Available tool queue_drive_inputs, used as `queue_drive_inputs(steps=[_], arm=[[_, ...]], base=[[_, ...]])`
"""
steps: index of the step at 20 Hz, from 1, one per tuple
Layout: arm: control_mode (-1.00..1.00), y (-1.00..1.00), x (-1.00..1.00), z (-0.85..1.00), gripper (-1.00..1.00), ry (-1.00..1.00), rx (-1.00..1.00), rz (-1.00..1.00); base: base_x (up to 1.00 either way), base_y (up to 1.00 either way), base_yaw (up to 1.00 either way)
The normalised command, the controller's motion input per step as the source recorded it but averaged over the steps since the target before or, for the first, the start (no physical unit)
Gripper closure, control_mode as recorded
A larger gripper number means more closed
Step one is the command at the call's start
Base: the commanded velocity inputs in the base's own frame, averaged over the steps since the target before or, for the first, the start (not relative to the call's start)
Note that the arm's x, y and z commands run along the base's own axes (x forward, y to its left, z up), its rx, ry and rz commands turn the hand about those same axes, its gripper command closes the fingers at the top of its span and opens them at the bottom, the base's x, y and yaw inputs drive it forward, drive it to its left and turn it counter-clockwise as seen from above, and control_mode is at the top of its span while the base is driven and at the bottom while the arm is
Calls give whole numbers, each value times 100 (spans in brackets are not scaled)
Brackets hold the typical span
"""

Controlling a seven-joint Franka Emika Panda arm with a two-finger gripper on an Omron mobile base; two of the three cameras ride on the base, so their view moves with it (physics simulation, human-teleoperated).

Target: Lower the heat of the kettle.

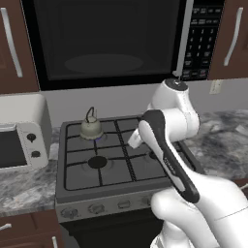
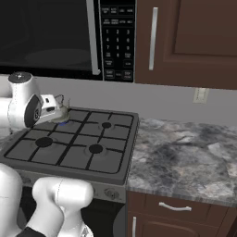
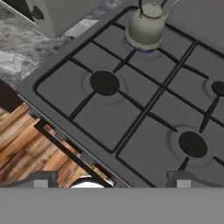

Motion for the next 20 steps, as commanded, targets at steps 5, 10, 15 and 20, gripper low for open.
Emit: queue_drive_inputs(steps=[5,10,15,20], arm=[[-100,100,-26,-43,-100,-1,-21,51],[-100,65,-30,-39,-100,-10,-43,44],[-100,55,-24,-53,-100,-15,-56,40],[-100,41,-20,-68,-100,-7,-49,35]], base=[[0,0,0],[0,0,0],[0,0,0],[0,0,0]])
